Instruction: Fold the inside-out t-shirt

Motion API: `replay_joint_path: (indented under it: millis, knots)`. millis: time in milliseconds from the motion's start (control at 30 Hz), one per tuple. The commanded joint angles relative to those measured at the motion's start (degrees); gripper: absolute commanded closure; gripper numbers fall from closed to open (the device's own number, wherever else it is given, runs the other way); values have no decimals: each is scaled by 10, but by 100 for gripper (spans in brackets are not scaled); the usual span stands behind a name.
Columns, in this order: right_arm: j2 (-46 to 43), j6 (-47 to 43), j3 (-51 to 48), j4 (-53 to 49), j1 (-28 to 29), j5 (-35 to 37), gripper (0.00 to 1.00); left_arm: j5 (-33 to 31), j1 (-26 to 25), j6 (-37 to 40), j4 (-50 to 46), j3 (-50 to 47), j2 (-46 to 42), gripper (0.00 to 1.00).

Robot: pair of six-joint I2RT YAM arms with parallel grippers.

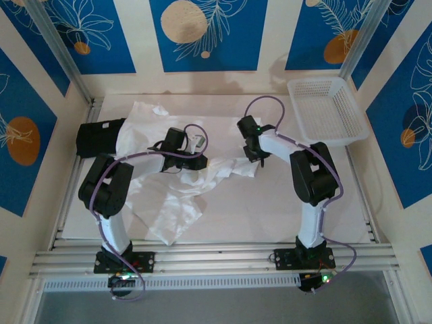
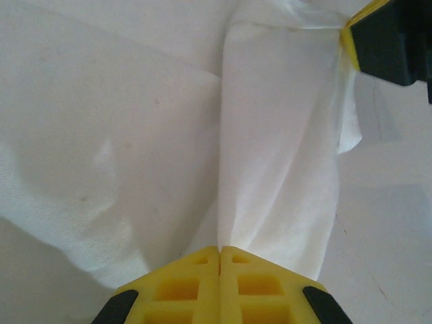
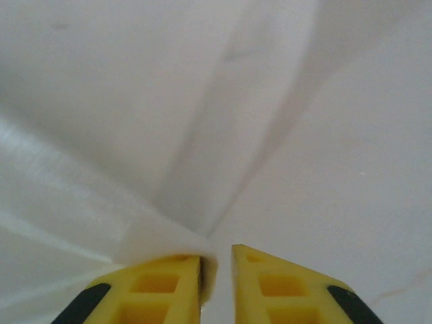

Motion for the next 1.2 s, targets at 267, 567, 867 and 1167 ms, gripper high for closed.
replay_joint_path:
  millis: [267, 567, 867, 1167]
  knots:
    - [-88, 28, -49, 11, -12, -103, 73, 18, 5, 1, 5, 2, 5, 100]
    - [-50, 41, -34, 42, -15, -191, 54, 21, 5, -2, 8, 0, 8, 100]
    - [-25, 58, -23, 63, -43, -225, 77, 27, 5, -2, 13, -2, 9, 100]
    - [-165, 83, -139, 122, -126, -441, 97, 29, 5, -3, 14, -2, 9, 100]
